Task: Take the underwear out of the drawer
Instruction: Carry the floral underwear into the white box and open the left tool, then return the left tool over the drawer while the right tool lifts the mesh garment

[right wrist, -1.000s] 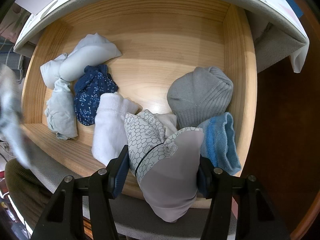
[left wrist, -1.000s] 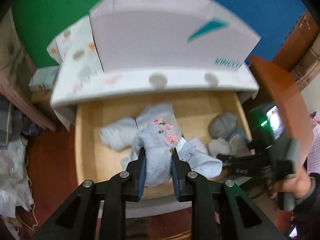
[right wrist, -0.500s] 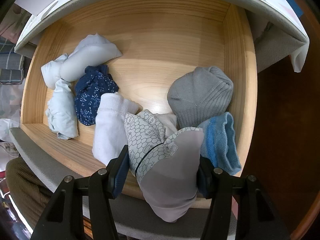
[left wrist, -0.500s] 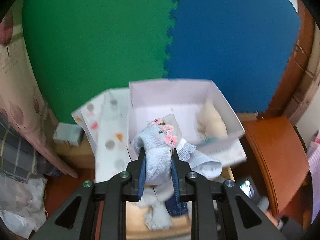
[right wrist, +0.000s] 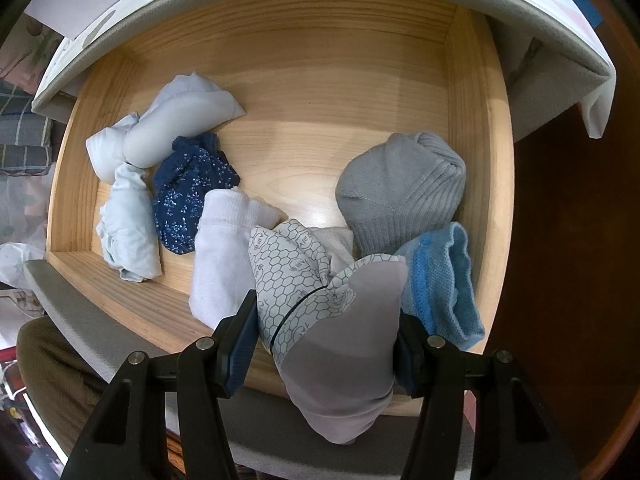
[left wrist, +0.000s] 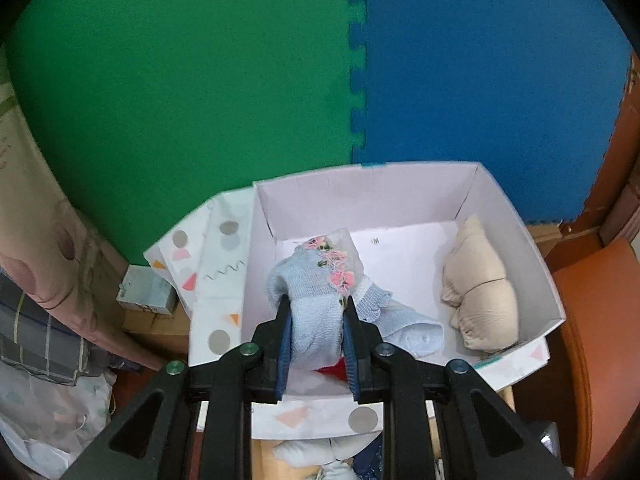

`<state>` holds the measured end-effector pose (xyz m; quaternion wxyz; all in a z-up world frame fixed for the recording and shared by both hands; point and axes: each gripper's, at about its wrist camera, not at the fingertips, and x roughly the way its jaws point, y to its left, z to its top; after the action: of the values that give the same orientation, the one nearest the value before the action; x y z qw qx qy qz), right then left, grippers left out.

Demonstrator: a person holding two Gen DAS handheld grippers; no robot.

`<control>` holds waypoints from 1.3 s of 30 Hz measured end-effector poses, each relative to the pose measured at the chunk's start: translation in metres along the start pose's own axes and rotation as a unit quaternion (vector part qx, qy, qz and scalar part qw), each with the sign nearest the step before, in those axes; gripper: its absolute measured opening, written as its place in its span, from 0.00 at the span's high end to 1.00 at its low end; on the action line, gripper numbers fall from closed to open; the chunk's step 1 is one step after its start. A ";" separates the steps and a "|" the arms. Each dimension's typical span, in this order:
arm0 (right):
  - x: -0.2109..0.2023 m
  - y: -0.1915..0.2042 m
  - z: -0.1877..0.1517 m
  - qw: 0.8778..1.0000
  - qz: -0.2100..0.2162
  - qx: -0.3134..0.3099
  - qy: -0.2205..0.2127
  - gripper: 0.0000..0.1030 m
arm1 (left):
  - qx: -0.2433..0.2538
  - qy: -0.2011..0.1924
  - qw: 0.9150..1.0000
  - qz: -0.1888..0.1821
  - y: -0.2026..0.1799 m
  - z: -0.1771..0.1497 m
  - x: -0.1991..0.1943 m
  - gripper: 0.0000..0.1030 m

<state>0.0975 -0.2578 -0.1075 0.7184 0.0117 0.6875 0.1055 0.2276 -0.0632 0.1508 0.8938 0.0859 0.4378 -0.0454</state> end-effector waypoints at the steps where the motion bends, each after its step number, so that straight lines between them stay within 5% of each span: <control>1: 0.000 -0.001 0.000 1.000 0.002 0.001 0.000 0.47 | 0.001 0.004 1.000 0.004 -0.001 0.000 0.005 0.78; 13: -0.001 -0.006 0.002 1.000 0.016 0.007 0.006 0.47 | 0.019 0.022 0.999 0.026 -0.006 -0.009 0.031 0.67; 17: -0.001 -0.007 0.003 1.000 0.015 0.007 0.006 0.47 | 0.024 0.011 0.999 0.024 -0.007 -0.009 0.021 0.54; 25: 0.002 -0.004 0.004 1.000 0.009 0.003 0.008 0.47 | 0.030 0.000 0.999 0.026 0.004 -0.022 -0.011 0.54; 39: -0.005 -0.001 0.002 1.000 0.001 0.006 -0.024 0.48 | 0.009 0.033 0.998 0.044 0.047 -0.132 -0.023 0.54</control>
<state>0.0995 -0.2594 -0.1029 0.7348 0.0192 0.6704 0.1012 0.1188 0.0090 0.0953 0.8791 0.1146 0.4626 -0.0077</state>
